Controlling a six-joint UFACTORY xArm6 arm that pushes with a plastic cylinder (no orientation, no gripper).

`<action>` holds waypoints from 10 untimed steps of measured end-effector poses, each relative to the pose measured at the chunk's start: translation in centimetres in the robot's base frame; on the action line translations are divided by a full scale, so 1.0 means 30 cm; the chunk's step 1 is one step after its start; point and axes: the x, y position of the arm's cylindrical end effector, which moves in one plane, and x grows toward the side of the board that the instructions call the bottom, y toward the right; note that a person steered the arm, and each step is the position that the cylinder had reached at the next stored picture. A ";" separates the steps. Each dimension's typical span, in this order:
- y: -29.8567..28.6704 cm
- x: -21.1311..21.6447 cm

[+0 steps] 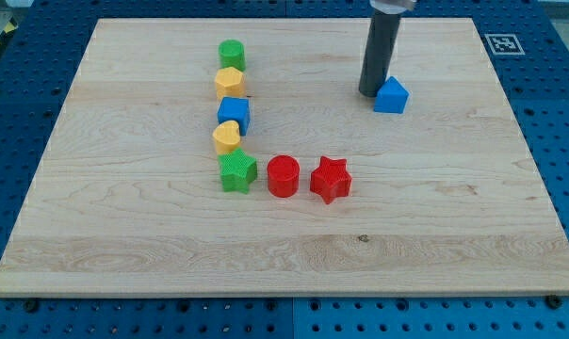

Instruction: Move the blue triangle to the right side of the red star

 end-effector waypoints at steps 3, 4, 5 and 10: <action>0.115 0.046; 0.120 0.111; 0.173 0.165; 0.392 0.339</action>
